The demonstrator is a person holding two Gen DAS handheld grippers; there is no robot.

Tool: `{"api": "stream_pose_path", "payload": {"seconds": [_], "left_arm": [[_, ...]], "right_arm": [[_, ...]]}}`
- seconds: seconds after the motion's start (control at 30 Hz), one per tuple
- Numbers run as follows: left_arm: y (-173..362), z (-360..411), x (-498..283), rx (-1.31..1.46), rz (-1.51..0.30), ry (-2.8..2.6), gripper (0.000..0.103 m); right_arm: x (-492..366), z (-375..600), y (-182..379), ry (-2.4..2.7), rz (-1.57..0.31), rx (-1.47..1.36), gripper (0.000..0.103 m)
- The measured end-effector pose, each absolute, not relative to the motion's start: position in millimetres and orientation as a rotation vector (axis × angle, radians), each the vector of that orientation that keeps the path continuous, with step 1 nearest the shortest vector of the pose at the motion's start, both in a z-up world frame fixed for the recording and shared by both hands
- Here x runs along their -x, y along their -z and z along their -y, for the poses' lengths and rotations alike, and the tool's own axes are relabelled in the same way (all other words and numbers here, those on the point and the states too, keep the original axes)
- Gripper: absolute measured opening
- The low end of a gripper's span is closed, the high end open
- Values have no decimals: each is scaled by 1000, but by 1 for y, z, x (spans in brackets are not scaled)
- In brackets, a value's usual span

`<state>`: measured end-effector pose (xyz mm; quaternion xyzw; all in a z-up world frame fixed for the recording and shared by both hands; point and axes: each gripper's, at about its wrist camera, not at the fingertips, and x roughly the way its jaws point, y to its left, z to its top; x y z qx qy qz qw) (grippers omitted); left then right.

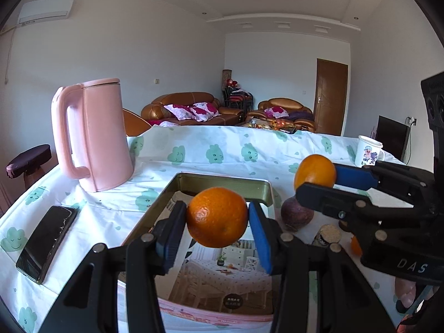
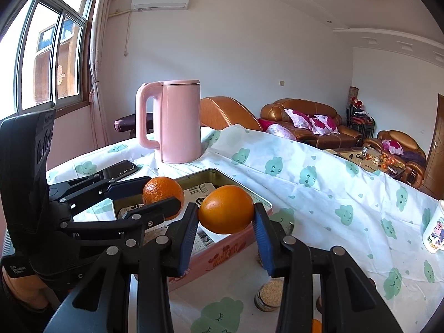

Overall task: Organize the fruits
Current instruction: 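Lift the oranges with both grippers and carry them over the tin box, then lower both oranges into the tin box and open both grippers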

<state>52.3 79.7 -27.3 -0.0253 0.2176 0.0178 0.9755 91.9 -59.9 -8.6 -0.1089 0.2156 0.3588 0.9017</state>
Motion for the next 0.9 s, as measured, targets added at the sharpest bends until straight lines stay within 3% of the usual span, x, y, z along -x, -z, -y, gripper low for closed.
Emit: {"api": "stream_pose_path", "payload": {"seconds": [0.7, 0.9], "left_arm": [[39, -118, -84, 67, -574, -100, 48], [38, -115, -82, 46, -559, -110, 55]], "right_arm": [[-126, 11, 48, -748, -616, 276, 42], [-123, 0, 54, -763, -647, 314, 43]]}}
